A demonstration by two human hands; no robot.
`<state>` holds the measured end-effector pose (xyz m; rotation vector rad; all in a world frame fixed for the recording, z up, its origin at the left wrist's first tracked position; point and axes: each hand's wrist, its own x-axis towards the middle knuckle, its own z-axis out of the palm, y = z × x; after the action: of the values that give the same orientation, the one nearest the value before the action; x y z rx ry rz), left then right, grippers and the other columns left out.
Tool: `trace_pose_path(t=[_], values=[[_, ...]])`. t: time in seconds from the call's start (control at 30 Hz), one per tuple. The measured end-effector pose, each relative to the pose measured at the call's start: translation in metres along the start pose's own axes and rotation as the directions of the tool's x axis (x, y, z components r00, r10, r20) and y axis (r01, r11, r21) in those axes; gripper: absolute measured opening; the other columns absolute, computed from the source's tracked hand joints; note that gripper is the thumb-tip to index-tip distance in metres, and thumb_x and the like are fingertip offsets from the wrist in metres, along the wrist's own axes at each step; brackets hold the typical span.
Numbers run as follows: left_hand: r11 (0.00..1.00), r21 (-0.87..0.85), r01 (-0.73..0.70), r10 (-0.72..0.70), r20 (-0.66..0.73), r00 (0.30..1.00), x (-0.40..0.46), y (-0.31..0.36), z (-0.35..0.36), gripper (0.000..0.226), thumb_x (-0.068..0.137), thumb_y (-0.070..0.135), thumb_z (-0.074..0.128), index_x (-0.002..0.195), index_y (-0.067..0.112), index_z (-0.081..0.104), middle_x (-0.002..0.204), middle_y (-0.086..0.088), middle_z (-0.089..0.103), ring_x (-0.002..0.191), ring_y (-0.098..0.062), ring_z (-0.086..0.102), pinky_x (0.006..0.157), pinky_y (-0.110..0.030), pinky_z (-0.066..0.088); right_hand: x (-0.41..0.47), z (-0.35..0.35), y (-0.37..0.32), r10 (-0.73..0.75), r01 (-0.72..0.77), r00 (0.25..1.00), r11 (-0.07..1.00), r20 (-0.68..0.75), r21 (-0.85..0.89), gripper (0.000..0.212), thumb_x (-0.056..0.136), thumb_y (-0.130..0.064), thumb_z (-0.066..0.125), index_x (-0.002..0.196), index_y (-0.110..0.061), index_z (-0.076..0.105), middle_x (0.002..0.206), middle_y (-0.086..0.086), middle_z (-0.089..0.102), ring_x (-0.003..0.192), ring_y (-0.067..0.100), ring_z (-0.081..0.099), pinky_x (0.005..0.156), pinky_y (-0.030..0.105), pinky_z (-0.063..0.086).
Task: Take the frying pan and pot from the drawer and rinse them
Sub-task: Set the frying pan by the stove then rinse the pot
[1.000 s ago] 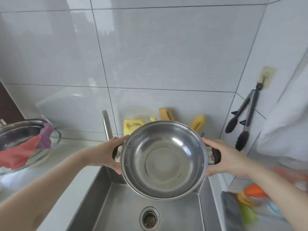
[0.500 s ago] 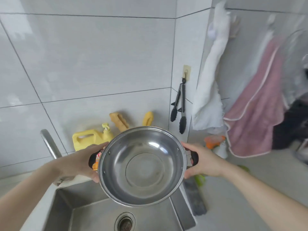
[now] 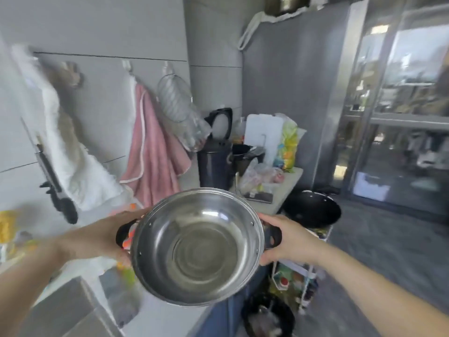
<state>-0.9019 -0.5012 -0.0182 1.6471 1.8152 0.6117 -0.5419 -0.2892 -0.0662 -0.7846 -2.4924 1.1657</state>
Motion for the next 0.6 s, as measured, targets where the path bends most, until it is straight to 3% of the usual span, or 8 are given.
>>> trace_pose_path(t=[0.1, 0.17, 0.2, 0.27, 0.33, 0.4, 0.47, 0.6], values=[[0.989, 0.002, -0.146, 0.145, 0.120, 0.982, 0.090, 0.067, 0.061, 0.098, 0.059, -0.001, 0.092, 0.137, 0.036, 0.046, 0.128, 0.029, 0.058, 0.103, 0.016, 0.056, 0.089, -0.011, 0.043, -0.083, -0.071, 0.053, 0.108, -0.113, 0.985, 0.993, -0.136, -0.025, 0.097, 0.059, -0.033, 0.092, 0.114, -0.077, 0.026, 0.123, -0.010, 0.043, 0.124, 0.008, 0.040, 0.104, 0.019, 0.032], [0.975, -0.038, -0.217, 0.221, 0.182, 0.958, 0.146, 0.111, 0.103, 0.098, 0.055, 0.000, 0.094, 0.132, 0.040, 0.049, 0.124, 0.037, 0.056, 0.107, 0.017, 0.055, 0.090, -0.009, 0.043, -0.143, -0.112, 0.087, 0.208, -0.222, 0.947, 0.974, -0.244, -0.031, 0.096, 0.059, -0.037, 0.091, 0.124, -0.071, 0.028, 0.126, -0.009, 0.042, 0.124, 0.008, 0.040, 0.102, 0.019, 0.032], [0.965, -0.065, -0.252, 0.261, 0.223, 0.939, 0.175, 0.133, 0.125, 0.099, 0.053, 0.004, 0.096, 0.132, 0.043, 0.051, 0.130, 0.035, 0.054, 0.119, 0.013, 0.052, 0.097, -0.014, 0.043, -0.174, -0.130, 0.103, 0.255, -0.275, 0.922, 0.961, -0.291, -0.029, 0.099, 0.058, -0.040, 0.091, 0.132, -0.065, 0.030, 0.126, -0.009, 0.042, 0.121, 0.007, 0.041, 0.101, 0.019, 0.032], [0.936, -0.077, -0.343, 0.349, 0.336, 0.875, 0.228, 0.183, 0.170, 0.107, 0.053, 0.015, 0.098, 0.143, 0.038, 0.045, 0.147, 0.021, 0.045, 0.140, -0.004, 0.039, 0.115, -0.038, 0.034, -0.236, -0.161, 0.130, 0.347, -0.368, 0.857, 0.929, -0.381, 0.018, 0.106, 0.053, -0.046, 0.091, 0.142, -0.055, 0.033, 0.126, -0.010, 0.043, 0.113, 0.003, 0.043, 0.101, 0.022, 0.036], [0.888, -0.048, -0.458, 0.432, 0.432, 0.792, 0.280, 0.232, 0.216, 0.113, 0.054, 0.022, 0.098, 0.148, 0.036, 0.037, 0.151, 0.014, 0.043, 0.143, -0.010, 0.035, 0.118, -0.048, 0.026, -0.298, -0.184, 0.151, 0.422, -0.437, 0.774, 0.895, -0.471, 0.085, 0.111, 0.049, -0.049, 0.091, 0.144, -0.050, 0.034, 0.132, -0.011, 0.043, 0.118, 0.003, 0.043, 0.108, 0.028, 0.039], [0.845, -0.050, -0.532, 0.487, 0.479, 0.730, 0.325, 0.286, 0.265, 0.114, 0.049, 0.028, 0.100, 0.143, 0.051, 0.039, 0.147, 0.019, 0.047, 0.139, -0.008, 0.040, 0.116, -0.042, 0.029, -0.360, -0.202, 0.164, 0.490, -0.493, 0.677, 0.856, -0.549, 0.156, 0.112, 0.050, -0.047, 0.091, 0.146, -0.045, 0.033, 0.137, -0.013, 0.042, 0.127, 0.003, 0.040, 0.113, 0.031, 0.035], [0.802, -0.055, -0.594, 0.533, 0.513, 0.672, 0.362, 0.342, 0.317, 0.112, 0.042, 0.034, 0.101, 0.133, 0.062, 0.042, 0.141, 0.024, 0.050, 0.134, -0.001, 0.044, 0.112, -0.033, 0.032, -0.418, -0.213, 0.174, 0.548, -0.536, 0.577, 0.813, -0.605, 0.226, 0.112, 0.052, -0.044, 0.091, 0.148, -0.042, 0.033, 0.136, -0.015, 0.042, 0.121, 0.001, 0.043, 0.113, 0.031, 0.035], [0.703, -0.067, -0.708, 0.579, 0.631, 0.516, 0.406, 0.457, 0.423, 0.119, 0.037, 0.044, 0.099, 0.136, 0.056, 0.035, 0.140, 0.029, 0.044, 0.127, 0.015, 0.039, 0.110, -0.023, 0.033, -0.518, -0.228, 0.192, 0.605, -0.606, 0.377, 0.734, -0.701, 0.308, 0.102, 0.052, -0.042, 0.090, 0.141, -0.044, 0.042, 0.118, -0.028, 0.050, 0.098, -0.011, 0.049, 0.106, 0.026, 0.039]])
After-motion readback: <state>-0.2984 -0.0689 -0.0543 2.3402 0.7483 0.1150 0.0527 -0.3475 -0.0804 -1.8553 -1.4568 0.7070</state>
